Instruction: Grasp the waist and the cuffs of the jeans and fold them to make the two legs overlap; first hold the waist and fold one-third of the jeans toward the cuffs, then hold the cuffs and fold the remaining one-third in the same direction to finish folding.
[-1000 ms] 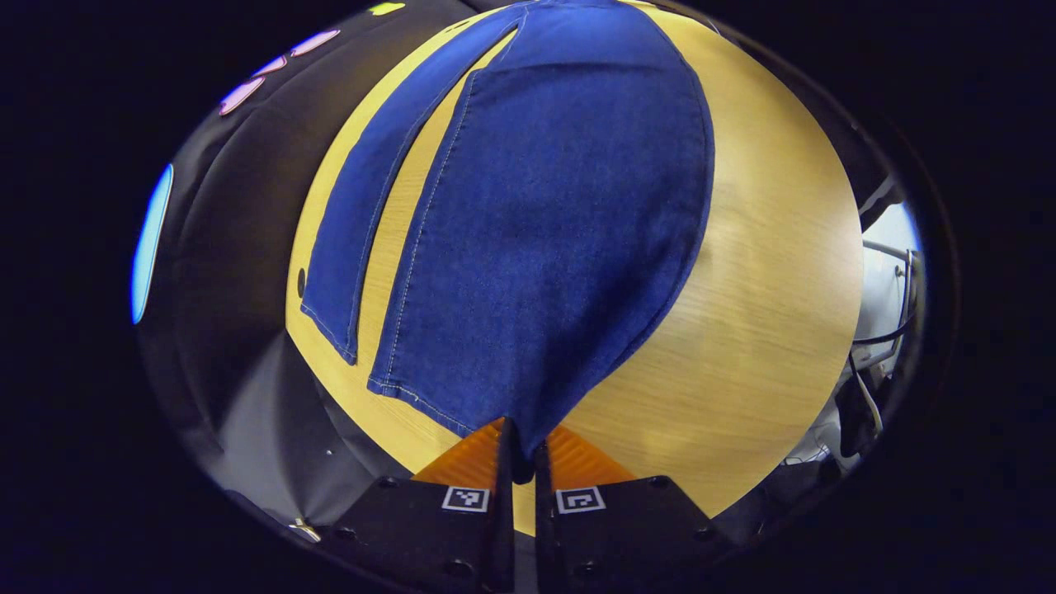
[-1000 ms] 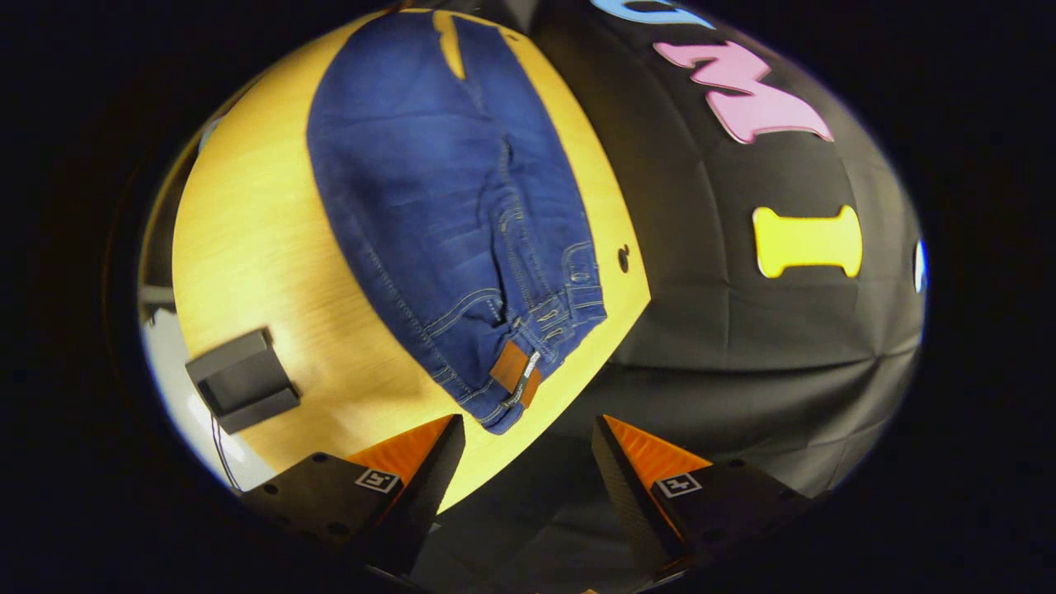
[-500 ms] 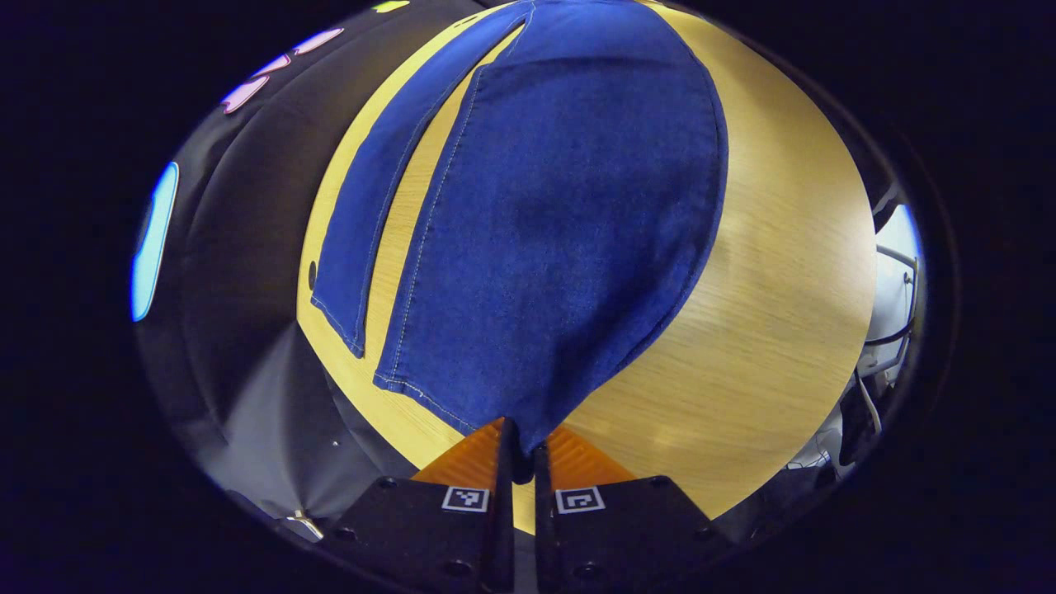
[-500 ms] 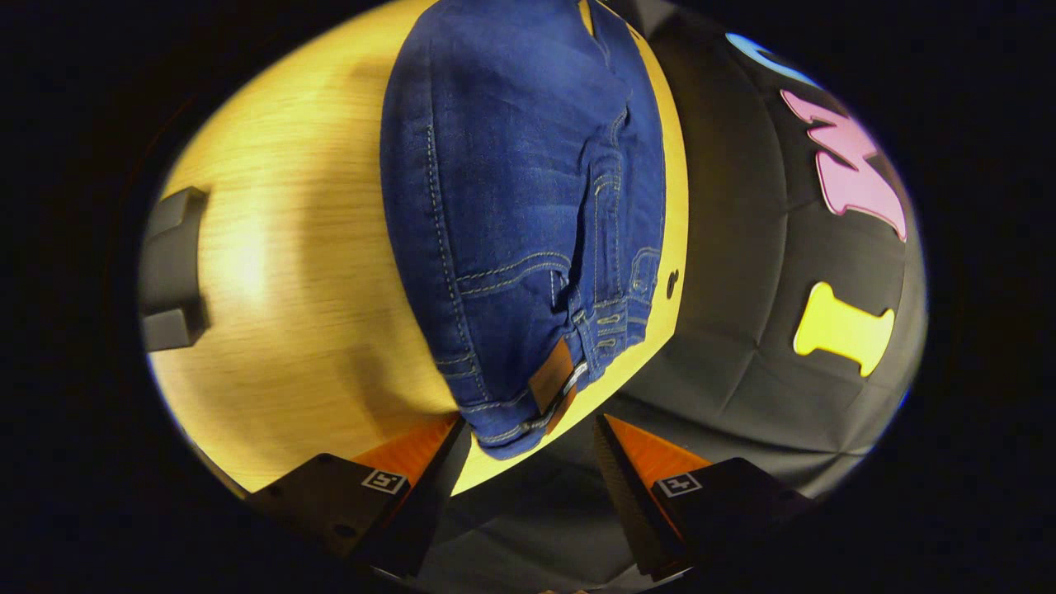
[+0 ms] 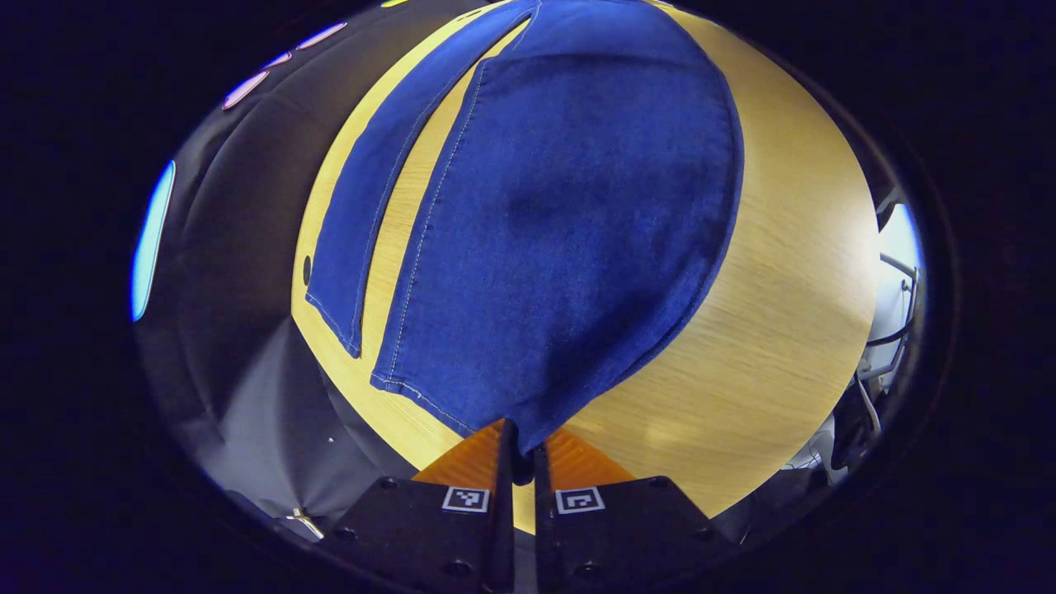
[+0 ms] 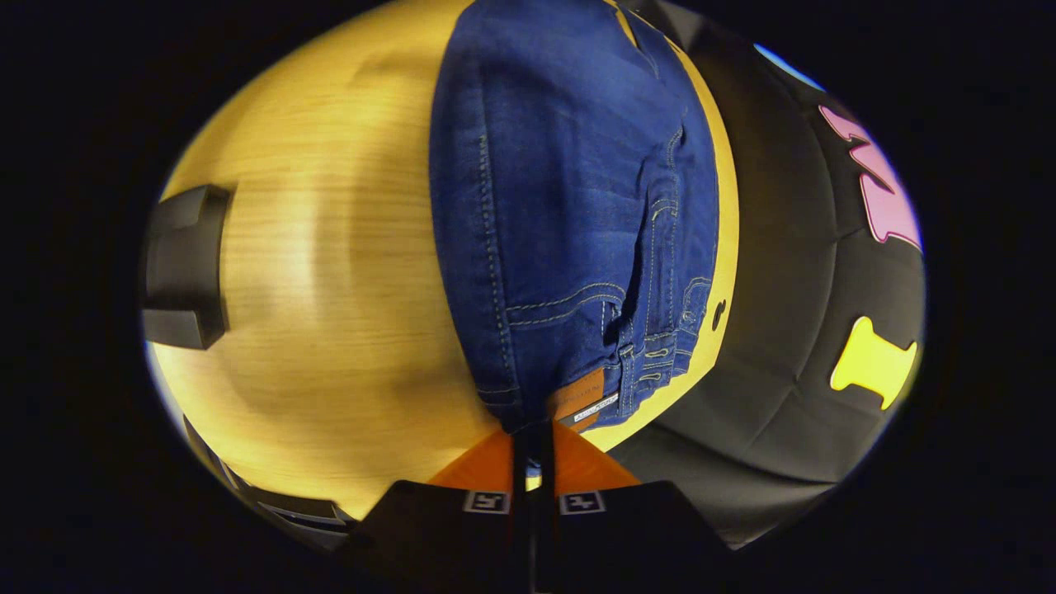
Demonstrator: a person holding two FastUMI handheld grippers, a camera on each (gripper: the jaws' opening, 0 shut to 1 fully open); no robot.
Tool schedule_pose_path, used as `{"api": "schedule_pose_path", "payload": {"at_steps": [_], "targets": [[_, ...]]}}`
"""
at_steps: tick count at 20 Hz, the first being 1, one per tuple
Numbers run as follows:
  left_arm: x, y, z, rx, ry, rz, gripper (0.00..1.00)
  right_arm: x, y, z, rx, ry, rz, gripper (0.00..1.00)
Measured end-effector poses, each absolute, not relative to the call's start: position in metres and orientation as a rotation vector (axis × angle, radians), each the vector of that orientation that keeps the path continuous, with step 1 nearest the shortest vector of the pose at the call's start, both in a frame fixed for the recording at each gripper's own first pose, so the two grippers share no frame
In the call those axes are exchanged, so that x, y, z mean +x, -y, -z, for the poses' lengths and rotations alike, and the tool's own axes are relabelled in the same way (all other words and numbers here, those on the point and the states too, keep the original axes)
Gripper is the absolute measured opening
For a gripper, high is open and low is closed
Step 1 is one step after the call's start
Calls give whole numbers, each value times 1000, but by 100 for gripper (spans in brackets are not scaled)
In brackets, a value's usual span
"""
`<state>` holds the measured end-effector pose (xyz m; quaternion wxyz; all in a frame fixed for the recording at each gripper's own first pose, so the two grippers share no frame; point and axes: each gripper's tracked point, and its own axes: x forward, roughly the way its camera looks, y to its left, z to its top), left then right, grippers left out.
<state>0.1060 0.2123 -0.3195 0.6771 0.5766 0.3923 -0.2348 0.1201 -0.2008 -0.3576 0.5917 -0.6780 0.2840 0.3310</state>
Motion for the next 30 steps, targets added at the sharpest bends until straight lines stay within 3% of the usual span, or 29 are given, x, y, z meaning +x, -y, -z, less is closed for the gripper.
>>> {"api": "schedule_pose_path", "payload": {"at_steps": [1, 5, 16, 25, 29, 30], "targets": [[107, -212, 319, 1290, -883, 526, 15, 119, 201, 356, -1550, -683, -770, 5], [104, -208, 320, 1252, -910, 535, 15, 118, 201, 355, -1502, -734, -767, 5], [88, -175, 287, 1049, -980, 673, 16, 133, 185, 261, -1452, -570, -665, 5], [146, -135, 198, 686, -996, 678, 16, 252, 133, 134, -977, -477, -415, 5], [226, -145, 178, 444, -992, 570, 16, 307, 138, 109, -731, -511, -262, 5], [249, -152, 177, 388, -987, 514, 12, 320, 144, 104, -673, -523, -223, 5]]}}
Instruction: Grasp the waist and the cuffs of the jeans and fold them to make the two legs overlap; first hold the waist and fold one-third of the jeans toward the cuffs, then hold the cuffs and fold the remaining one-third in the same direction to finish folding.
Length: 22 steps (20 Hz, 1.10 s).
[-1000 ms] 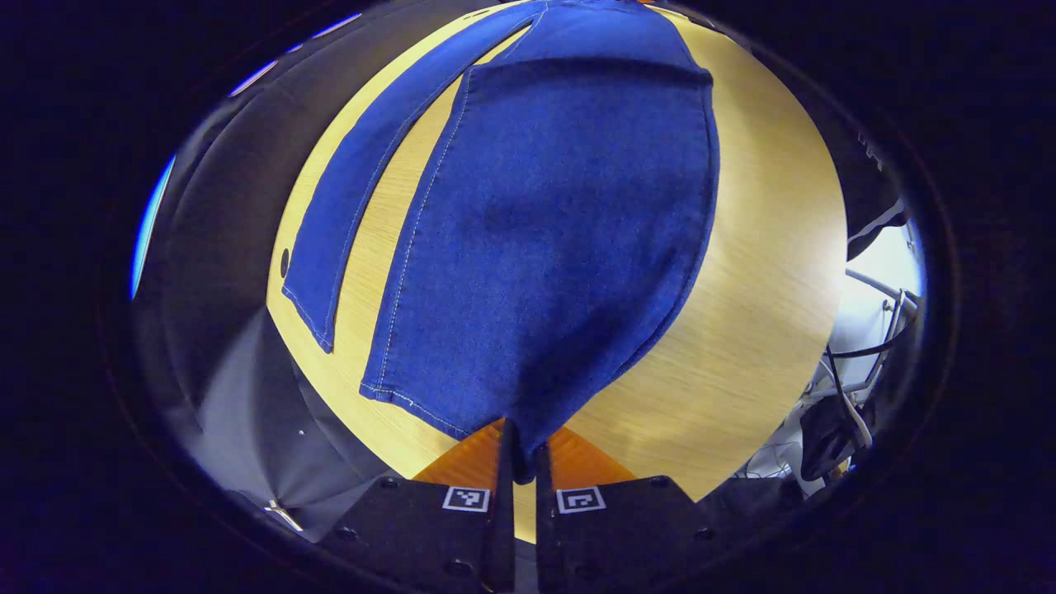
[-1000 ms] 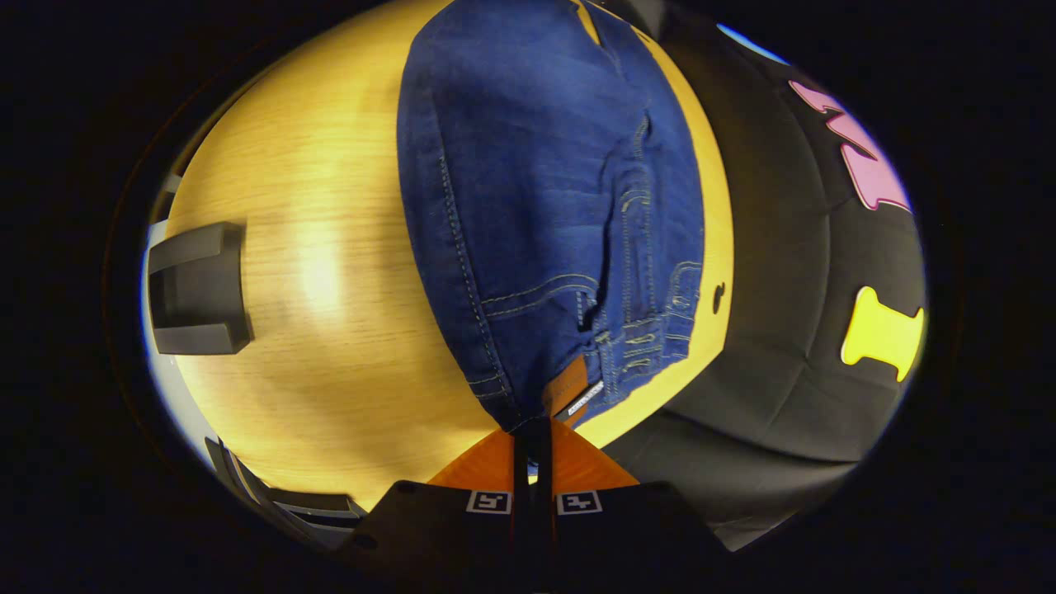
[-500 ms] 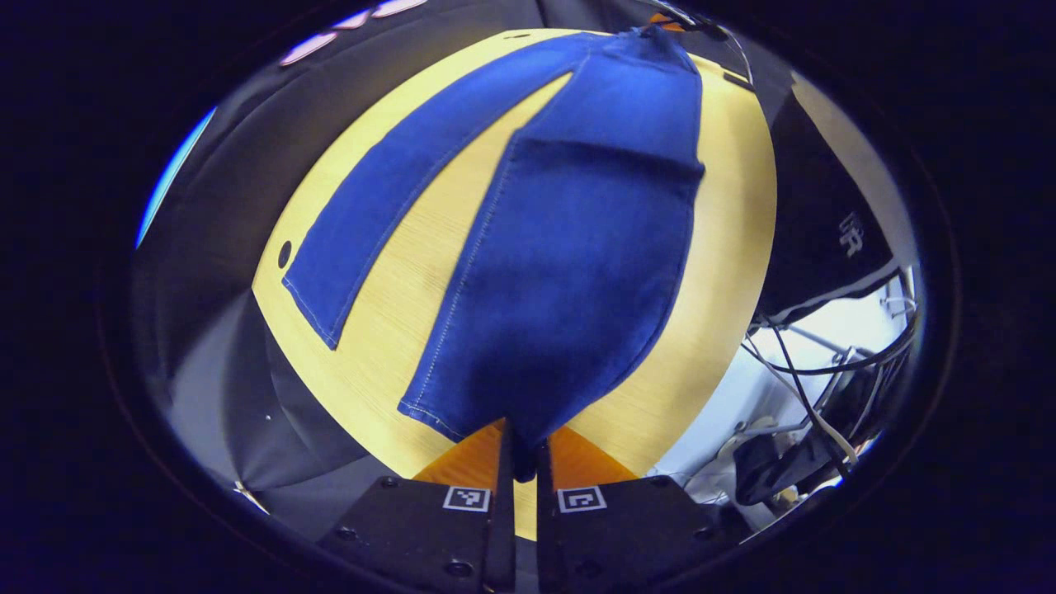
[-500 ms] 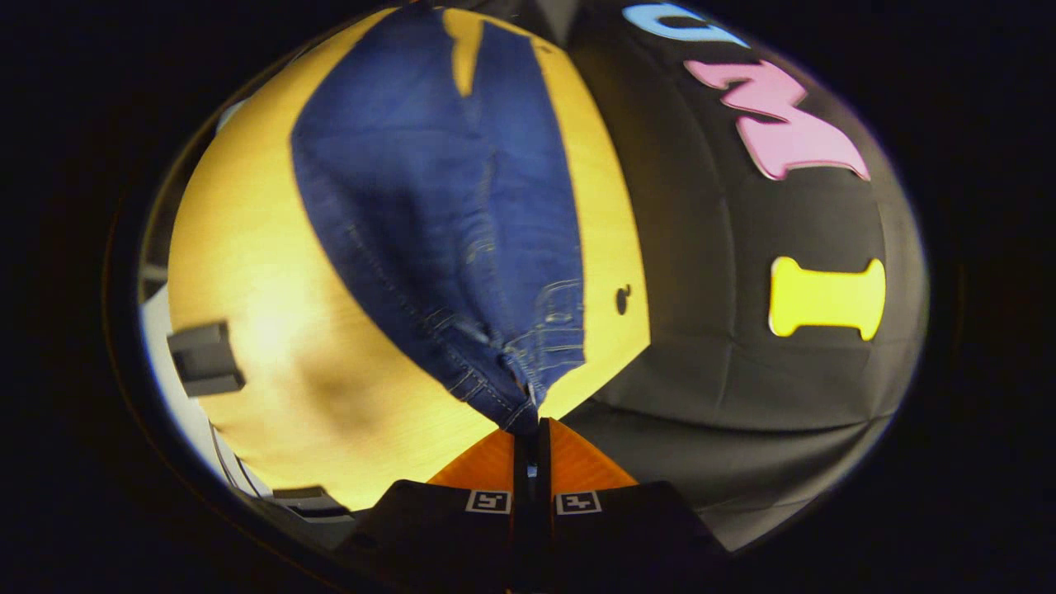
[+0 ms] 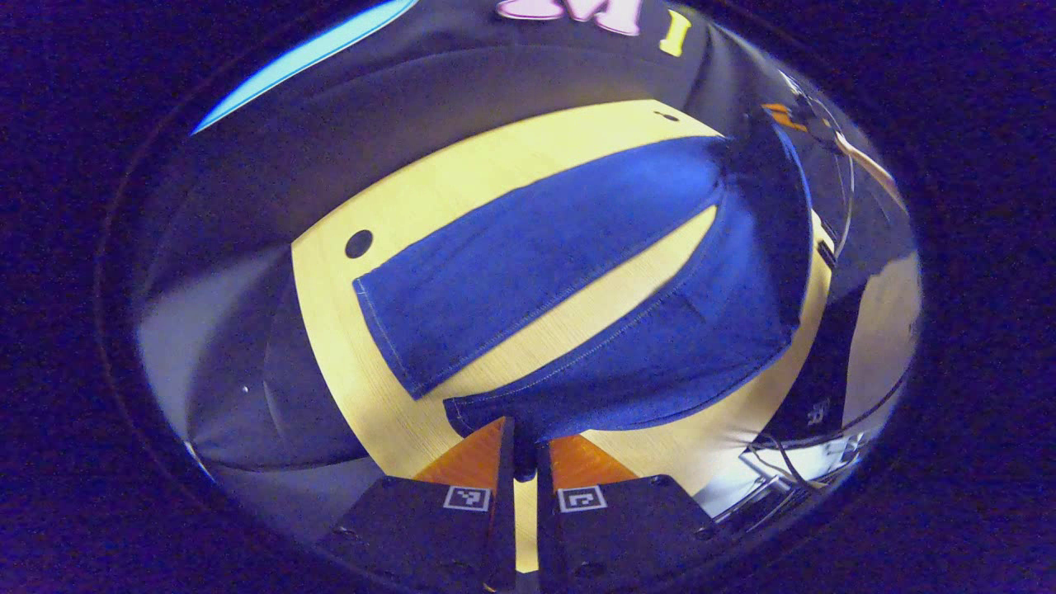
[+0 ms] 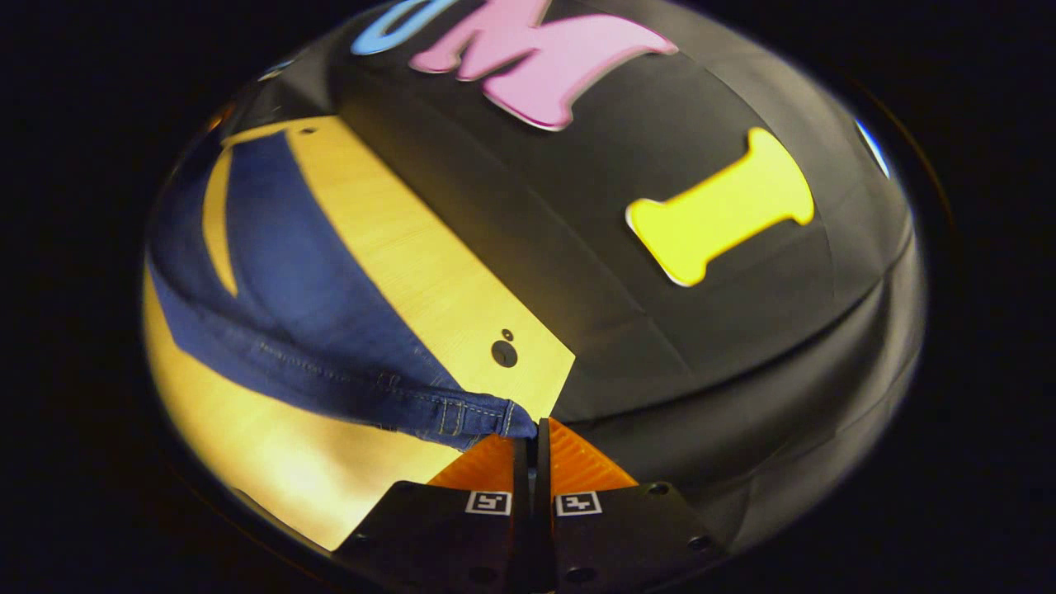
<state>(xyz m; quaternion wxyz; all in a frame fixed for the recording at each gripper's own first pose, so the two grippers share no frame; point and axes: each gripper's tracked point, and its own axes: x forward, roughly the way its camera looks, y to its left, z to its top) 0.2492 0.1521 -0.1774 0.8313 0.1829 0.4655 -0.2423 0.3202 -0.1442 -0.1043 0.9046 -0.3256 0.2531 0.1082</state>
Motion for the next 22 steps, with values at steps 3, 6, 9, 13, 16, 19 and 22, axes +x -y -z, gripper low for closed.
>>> {"api": "schedule_pose_path", "payload": {"at_steps": [3, 6, 9, 13, 16, 19, 22], "targets": [[304, -158, 184, 186, -988, 412, 16, 357, 164, 99, -501, -595, -103, 5], [348, -154, 197, 54, -994, 294, 16, 371, 163, 65, -331, -657, -15, 5], [376, -152, 211, 39, -1015, 219, 16, 372, 165, 49, -301, -703, 26, 5], [397, -146, 230, 52, -982, 139, 22, 366, 157, 52, -202, -823, 52, 6], [412, -160, 231, 71, -908, 45, 48, 367, 151, 43, -192, -811, 73, 27], [415, -170, 187, 72, -700, -65, 98, 345, 129, 37, -80, -791, 31, 80], [405, -162, 121, 73, -442, -113, 98, 325, 137, 19, 78, -666, 110, 98]]}}
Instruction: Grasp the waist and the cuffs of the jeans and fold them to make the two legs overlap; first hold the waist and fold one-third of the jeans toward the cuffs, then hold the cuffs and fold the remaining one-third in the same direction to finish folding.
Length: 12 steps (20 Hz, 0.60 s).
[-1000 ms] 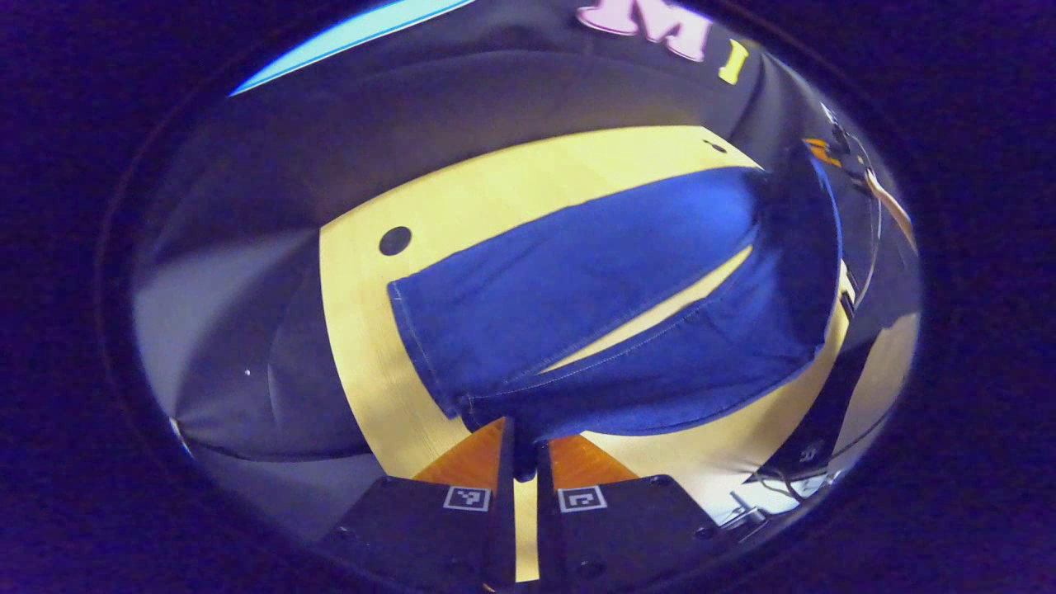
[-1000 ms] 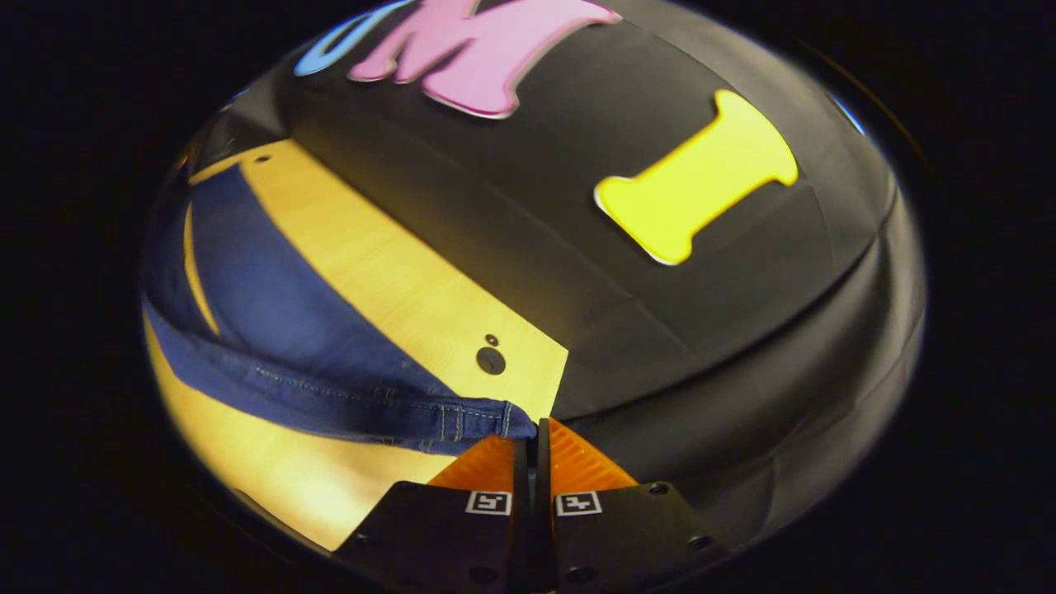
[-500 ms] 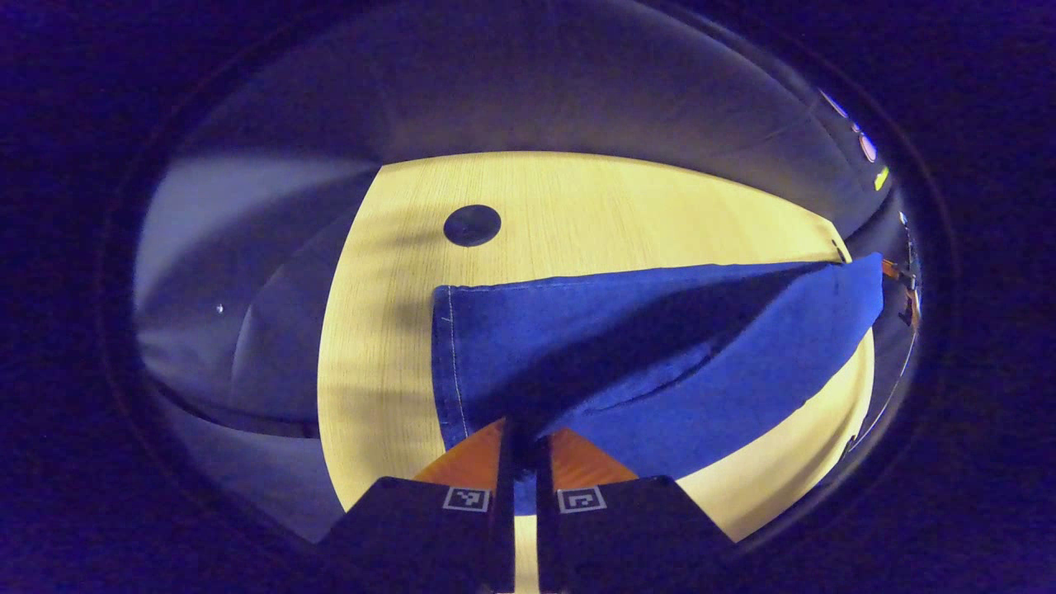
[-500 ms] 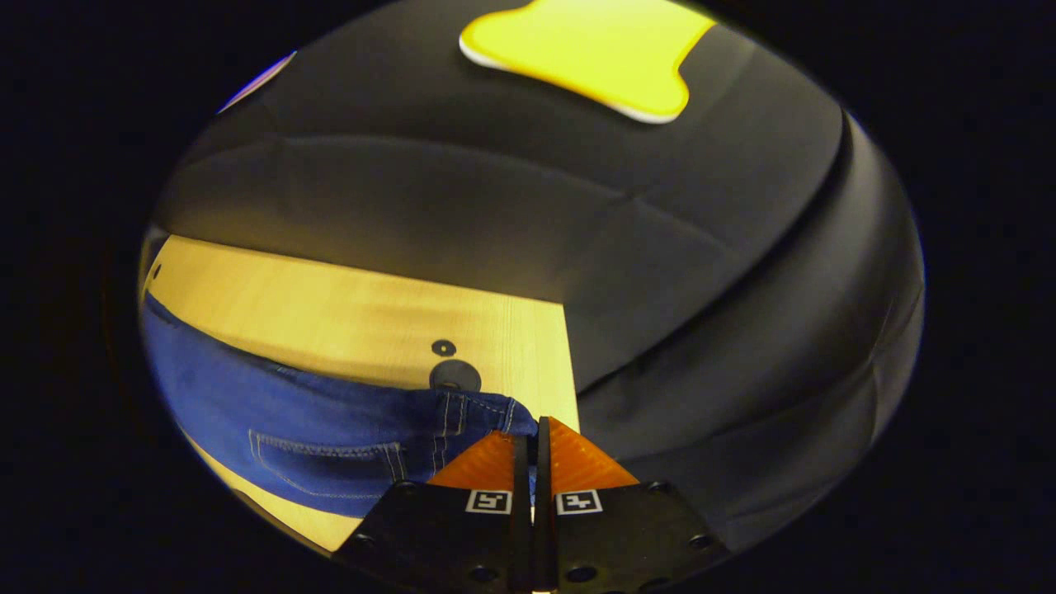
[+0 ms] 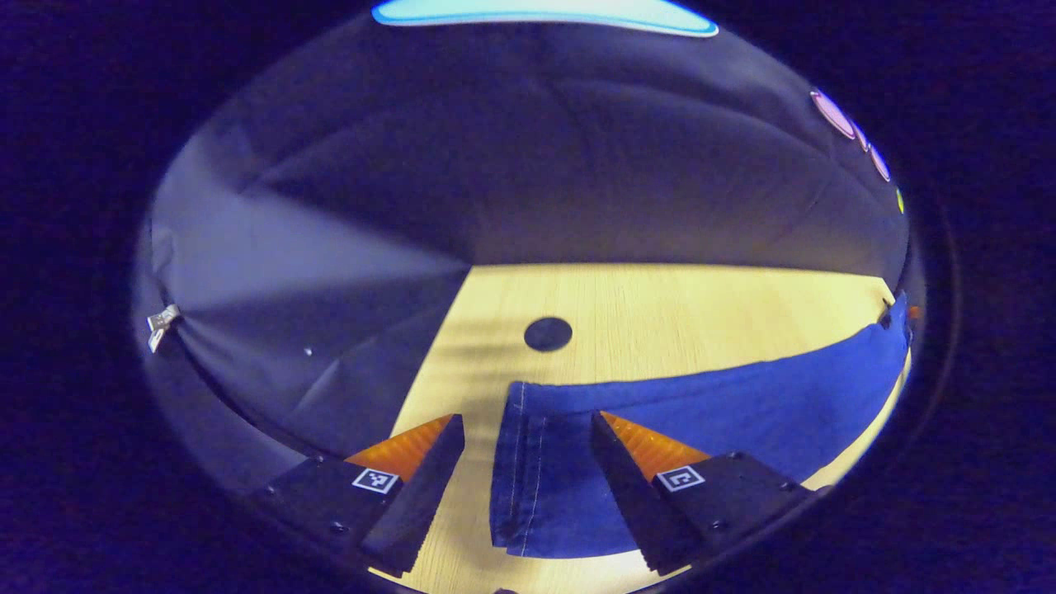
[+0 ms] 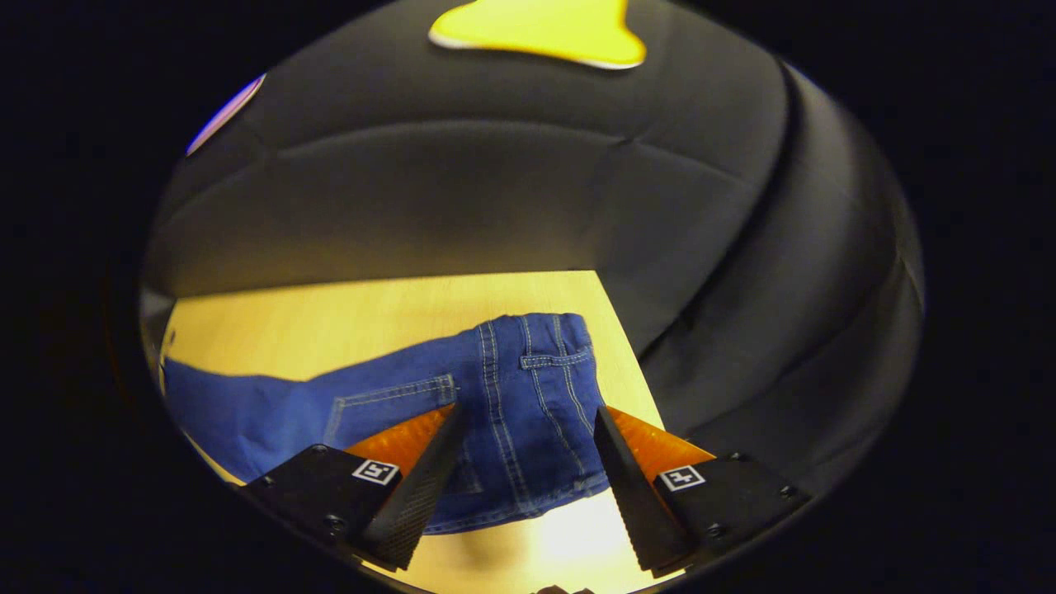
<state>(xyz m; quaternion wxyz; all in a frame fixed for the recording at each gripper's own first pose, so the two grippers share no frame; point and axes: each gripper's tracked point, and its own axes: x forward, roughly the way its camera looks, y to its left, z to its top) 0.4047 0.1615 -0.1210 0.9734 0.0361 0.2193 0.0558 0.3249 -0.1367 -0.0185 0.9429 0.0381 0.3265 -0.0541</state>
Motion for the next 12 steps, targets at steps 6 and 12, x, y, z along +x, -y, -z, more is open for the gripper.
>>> {"api": "schedule_pose_path", "payload": {"at_steps": [6, 12], "targets": [[342, -128, 63, -18, -237, -74, 97, 300, 171, 34, 287, -556, 306, 99], [317, -77, 80, -130, -251, 14, 97, 310, 208, 81, 470, -556, 493, 99]]}}
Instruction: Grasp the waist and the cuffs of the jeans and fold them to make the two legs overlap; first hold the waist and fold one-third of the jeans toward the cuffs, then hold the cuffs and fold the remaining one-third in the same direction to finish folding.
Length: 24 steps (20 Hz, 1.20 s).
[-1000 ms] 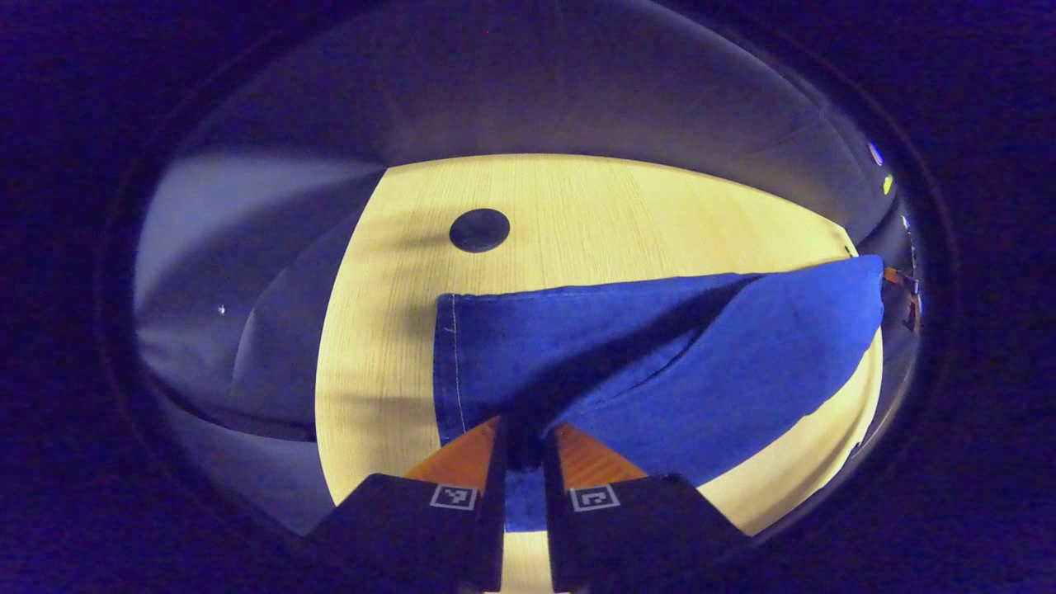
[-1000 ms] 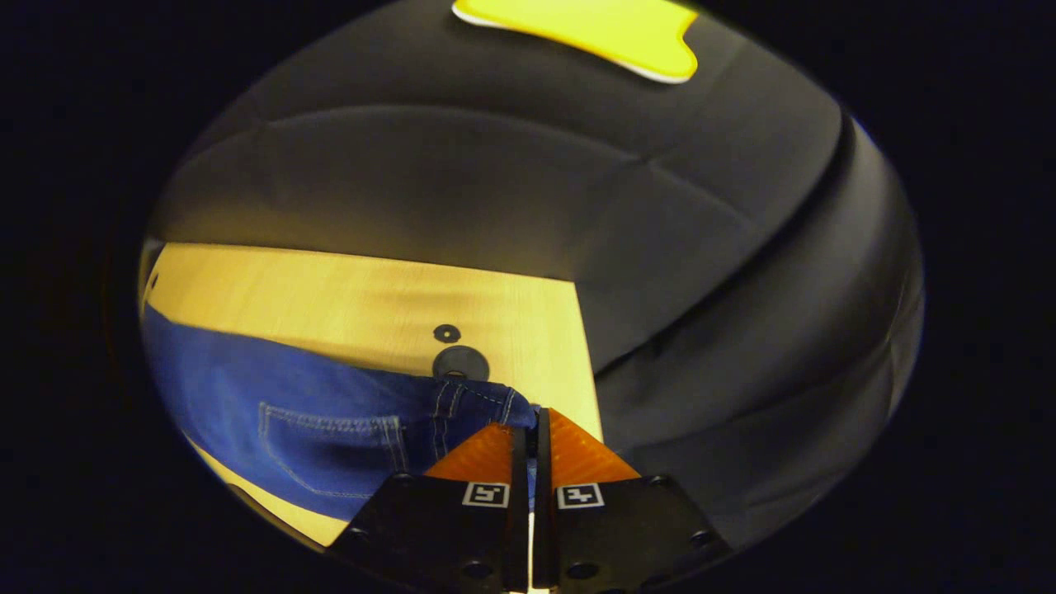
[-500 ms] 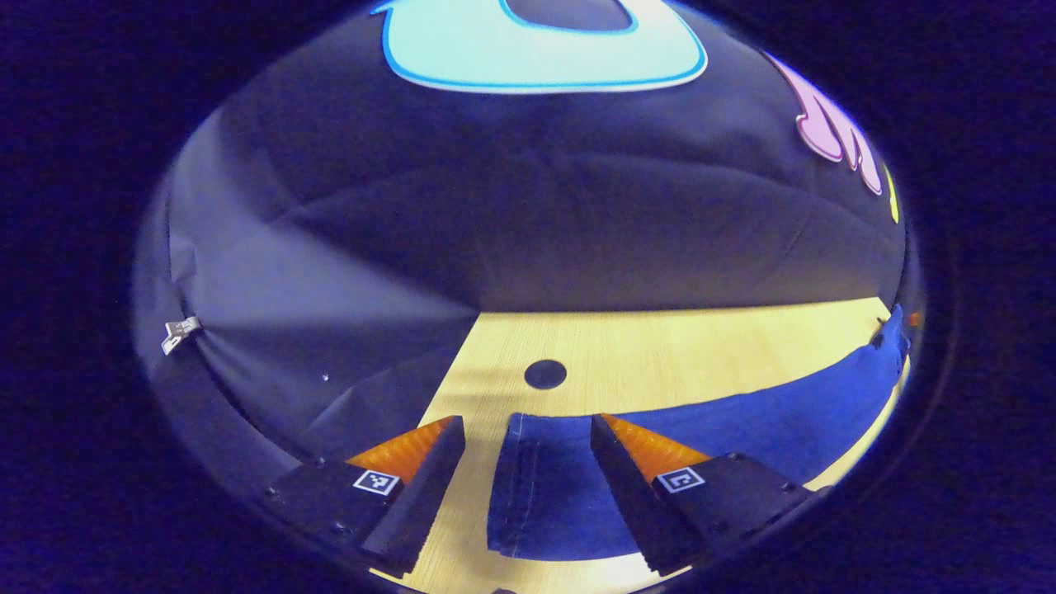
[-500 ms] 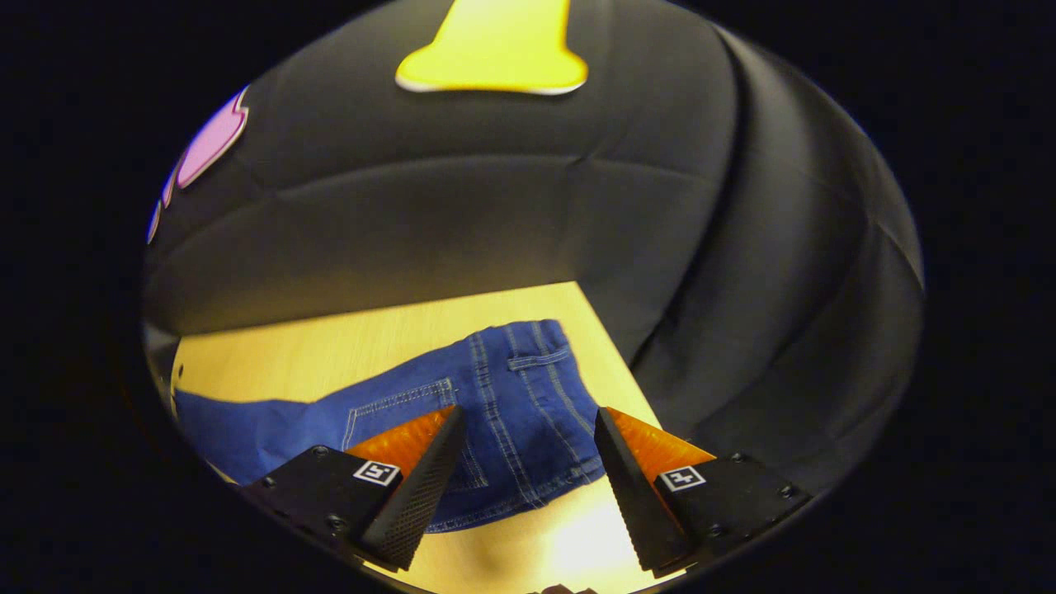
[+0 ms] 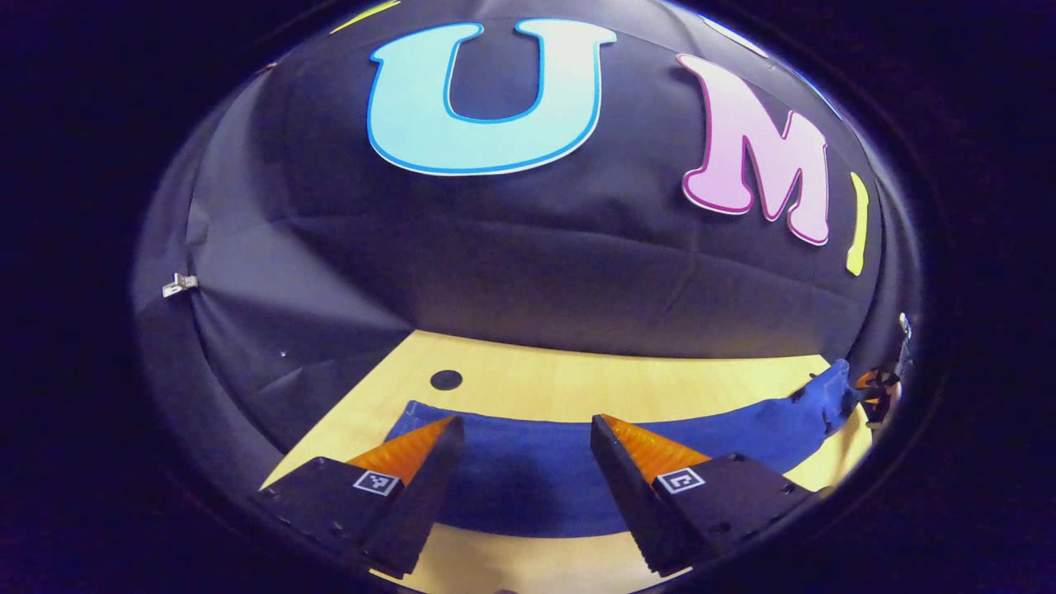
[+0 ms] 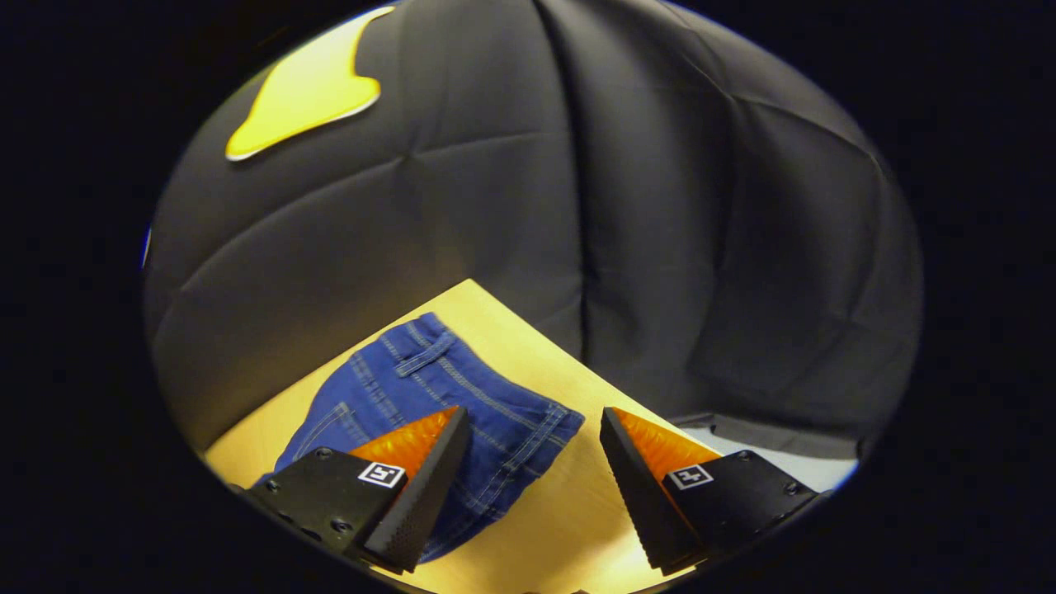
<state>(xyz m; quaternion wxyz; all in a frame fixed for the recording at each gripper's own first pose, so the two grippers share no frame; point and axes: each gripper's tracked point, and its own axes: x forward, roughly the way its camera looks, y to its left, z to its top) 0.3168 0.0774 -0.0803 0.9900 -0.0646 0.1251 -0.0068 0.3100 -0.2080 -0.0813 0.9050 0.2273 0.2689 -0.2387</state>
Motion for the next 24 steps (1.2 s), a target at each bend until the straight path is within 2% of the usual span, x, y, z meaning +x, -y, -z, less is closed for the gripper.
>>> {"api": "schedule_pose_path", "payload": {"at_steps": [3, 6, 7, 8, 9, 13, 14, 16, 21, 24], "targets": [[321, -49, 90, -159, -281, 46, 98, 314, 206, 101, 487, -584, 502, 98], [325, -36, 97, -154, -297, 59, 99, 322, 206, 96, 462, -531, 505, 100], [326, -30, 99, -163, -303, 66, 99, 324, 205, 94, 479, -532, 484, 92], [326, -25, 101, -175, -306, 69, 99, 321, 193, 98, 522, -568, 464, 77], [325, -20, 101, -191, -307, 73, 99, 327, 196, 95, 518, -531, 478, 68], [319, -6, 113, -243, -328, 91, 99, 334, 193, 89, 503, -503, 476, 19], [318, -3, 119, -245, -340, 90, 99, 336, 187, 92, 517, -510, 442, 7], [316, -1, 123, -242, -348, 93, 99, 337, 182, 87, 554, -503, 387, 6], [310, -1, 123, -258, -341, 95, 99, 340, 172, 17, 432, -322, 299, 6], [305, -3, 117, -269, -321, 100, 99, 305, 156, -34, 381, -239, 211, 6]]}}
